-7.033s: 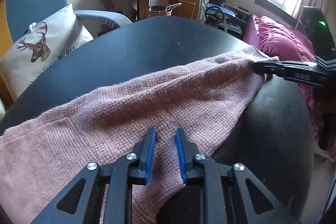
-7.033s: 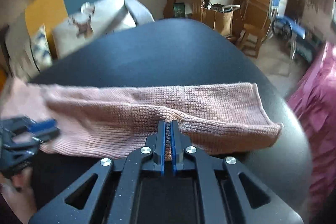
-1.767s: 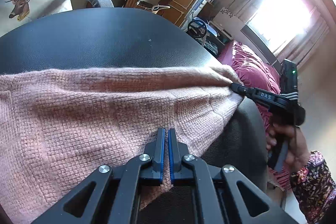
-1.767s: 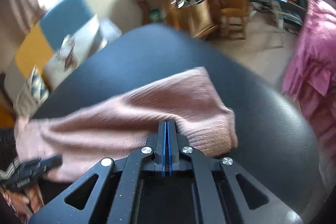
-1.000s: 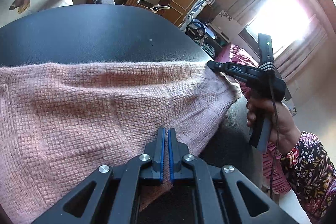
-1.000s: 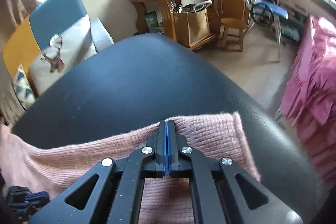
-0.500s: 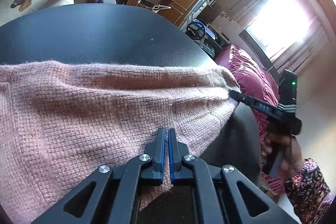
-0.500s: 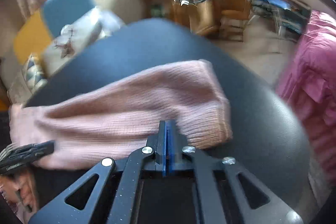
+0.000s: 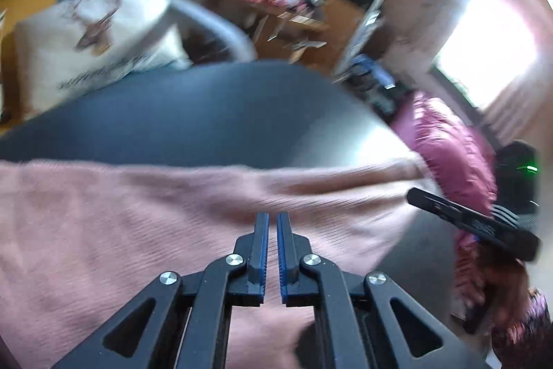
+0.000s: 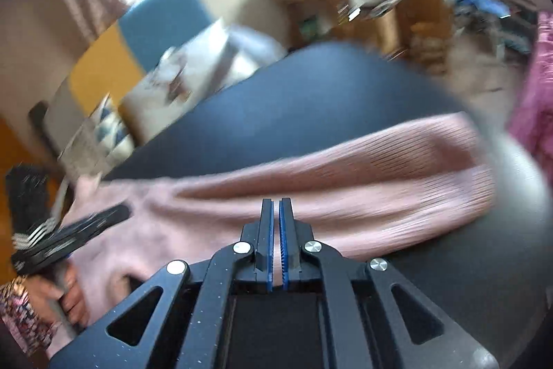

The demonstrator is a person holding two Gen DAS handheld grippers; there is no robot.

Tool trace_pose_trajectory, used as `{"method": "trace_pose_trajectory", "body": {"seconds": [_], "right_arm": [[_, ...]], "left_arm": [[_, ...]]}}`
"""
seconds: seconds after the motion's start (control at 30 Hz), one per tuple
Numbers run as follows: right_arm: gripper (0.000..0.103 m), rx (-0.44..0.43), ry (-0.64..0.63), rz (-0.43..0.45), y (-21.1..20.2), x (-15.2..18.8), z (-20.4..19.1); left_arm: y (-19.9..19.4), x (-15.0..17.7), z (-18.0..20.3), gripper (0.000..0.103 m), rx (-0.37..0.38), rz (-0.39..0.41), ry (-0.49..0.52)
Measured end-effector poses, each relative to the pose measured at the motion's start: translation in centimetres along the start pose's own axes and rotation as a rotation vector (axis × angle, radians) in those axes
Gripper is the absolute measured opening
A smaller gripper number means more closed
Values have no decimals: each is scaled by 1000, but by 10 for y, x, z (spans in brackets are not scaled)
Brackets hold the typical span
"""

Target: Fold clothes

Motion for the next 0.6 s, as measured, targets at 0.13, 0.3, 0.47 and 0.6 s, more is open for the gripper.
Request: {"method": "trace_pose_trajectory", "body": {"seconds": [0.13,0.3,0.47,0.6], "right_arm": [[3,3,-126,-48,25,6,-55],[3,-14,-188,-132,61,-6,-78],[0,5,-193,-175,99,-23,-76],[0,61,-141,-99,106,-45,-60]], "left_arm": [[6,10,-8,4,32,-5,-55],[22,27,28,4,33,-9,105],[37,36,26,4,75,-44,88],[39,39,18,4,133,-42,49]]}}
Point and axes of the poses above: each gripper's, at about its wrist camera, not at the fingertips, and y roughly the way its jaws point, z to its right, x to its underside, the point moved 10 cm from there along y, roughly the way its jaws point, and after that the axes turned 15 degrees about -z, right-handed, at the moved point
